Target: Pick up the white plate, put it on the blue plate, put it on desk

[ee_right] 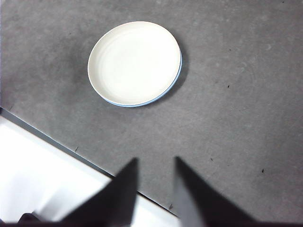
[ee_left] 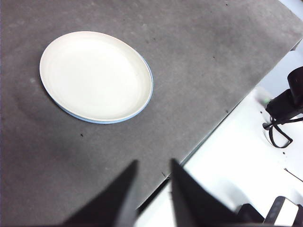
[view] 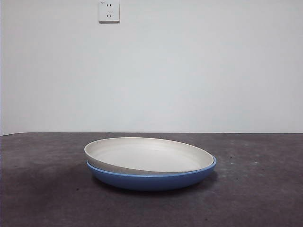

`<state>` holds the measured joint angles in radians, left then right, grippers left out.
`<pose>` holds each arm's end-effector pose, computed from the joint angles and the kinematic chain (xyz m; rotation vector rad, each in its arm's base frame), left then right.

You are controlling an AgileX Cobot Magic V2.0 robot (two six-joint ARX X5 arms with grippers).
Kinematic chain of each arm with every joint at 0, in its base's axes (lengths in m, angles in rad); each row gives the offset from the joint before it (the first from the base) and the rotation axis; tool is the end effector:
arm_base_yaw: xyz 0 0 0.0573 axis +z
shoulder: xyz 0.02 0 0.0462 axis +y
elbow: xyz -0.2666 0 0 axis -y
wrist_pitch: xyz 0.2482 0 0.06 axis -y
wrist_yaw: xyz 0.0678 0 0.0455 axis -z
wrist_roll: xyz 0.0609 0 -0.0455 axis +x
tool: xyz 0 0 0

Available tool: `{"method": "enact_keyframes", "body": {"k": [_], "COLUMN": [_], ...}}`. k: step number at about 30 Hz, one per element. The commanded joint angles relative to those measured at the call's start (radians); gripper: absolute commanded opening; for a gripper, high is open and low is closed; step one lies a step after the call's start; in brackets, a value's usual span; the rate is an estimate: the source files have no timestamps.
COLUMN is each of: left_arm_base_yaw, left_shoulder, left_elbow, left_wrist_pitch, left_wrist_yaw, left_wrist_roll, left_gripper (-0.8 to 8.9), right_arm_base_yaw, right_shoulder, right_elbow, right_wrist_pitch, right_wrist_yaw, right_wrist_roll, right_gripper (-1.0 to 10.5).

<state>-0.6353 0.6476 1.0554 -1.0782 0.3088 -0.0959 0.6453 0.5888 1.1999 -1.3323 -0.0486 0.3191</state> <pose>0.0776 -0.0802 0.3397 0.0276 0.7282 -0.8730 0.0492 0.0407 0.3582 0.0778 0.7978 0.5420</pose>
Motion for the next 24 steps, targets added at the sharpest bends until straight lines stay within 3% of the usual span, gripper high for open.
{"method": "enact_keyframes", "body": {"k": [1, 17, 24], "left_arm_base_yaw": [-0.005, -0.001, 0.157], "left_shoulder": [0.004, -0.009, -0.050], "left_elbow": [0.010, 0.008, -0.056], "left_wrist_pitch": [0.010, 0.002, 0.041], "left_wrist_yaw": [-0.003, -0.003, -0.002], "left_wrist_roll": [-0.002, -0.002, 0.000], "left_gripper": [0.28, 0.28, 0.28], "right_arm_base_yaw": [0.007, 0.007, 0.007], "right_shoulder": [0.004, 0.004, 0.003], "right_elbow": [0.010, 0.010, 0.010], "right_wrist_pitch": [0.019, 0.019, 0.019], "right_wrist_yaw": [0.005, 0.004, 0.004], "right_wrist_roll": [0.006, 0.006, 0.006], "right_gripper": [0.4, 0.4, 0.4]}}
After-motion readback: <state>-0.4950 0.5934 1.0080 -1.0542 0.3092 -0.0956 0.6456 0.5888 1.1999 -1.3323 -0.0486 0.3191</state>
